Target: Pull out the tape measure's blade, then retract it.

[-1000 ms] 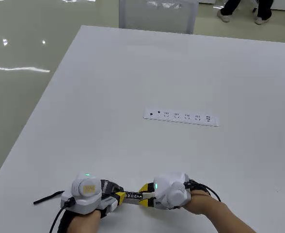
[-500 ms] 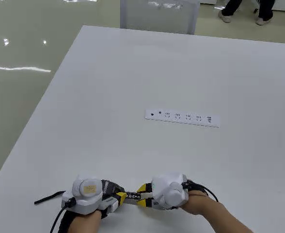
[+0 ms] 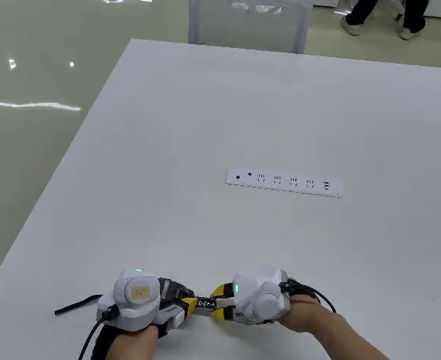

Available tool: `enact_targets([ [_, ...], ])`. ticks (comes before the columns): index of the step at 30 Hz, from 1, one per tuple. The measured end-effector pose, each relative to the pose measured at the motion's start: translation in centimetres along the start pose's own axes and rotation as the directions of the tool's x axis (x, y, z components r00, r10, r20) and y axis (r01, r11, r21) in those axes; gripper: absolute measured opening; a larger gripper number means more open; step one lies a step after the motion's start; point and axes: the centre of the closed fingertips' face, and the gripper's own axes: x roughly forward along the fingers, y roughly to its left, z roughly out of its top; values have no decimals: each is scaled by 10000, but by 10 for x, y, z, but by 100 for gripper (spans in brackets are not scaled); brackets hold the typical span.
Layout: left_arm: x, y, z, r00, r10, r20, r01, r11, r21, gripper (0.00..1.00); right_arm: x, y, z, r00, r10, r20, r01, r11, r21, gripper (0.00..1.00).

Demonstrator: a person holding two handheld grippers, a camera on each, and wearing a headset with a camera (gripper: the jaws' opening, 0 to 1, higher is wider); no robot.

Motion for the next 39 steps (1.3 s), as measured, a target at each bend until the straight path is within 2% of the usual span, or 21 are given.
enact_targets([
  [10,1,1,-1,10000,-34,-1,34,10000,-36,60,4,-1,3,10000,28,14,-28,10000,-35,14],
  [16,4,5,-3,10000,-34,-2,34,10000,-36,60,6,-1,5,10000,46,30,-46,10000,-65,14],
  [39,-1,1,0,9999,-112,-50,112,9999,-39,60,16,-3,13,9999,83,105,-82,9999,-146,14],
])
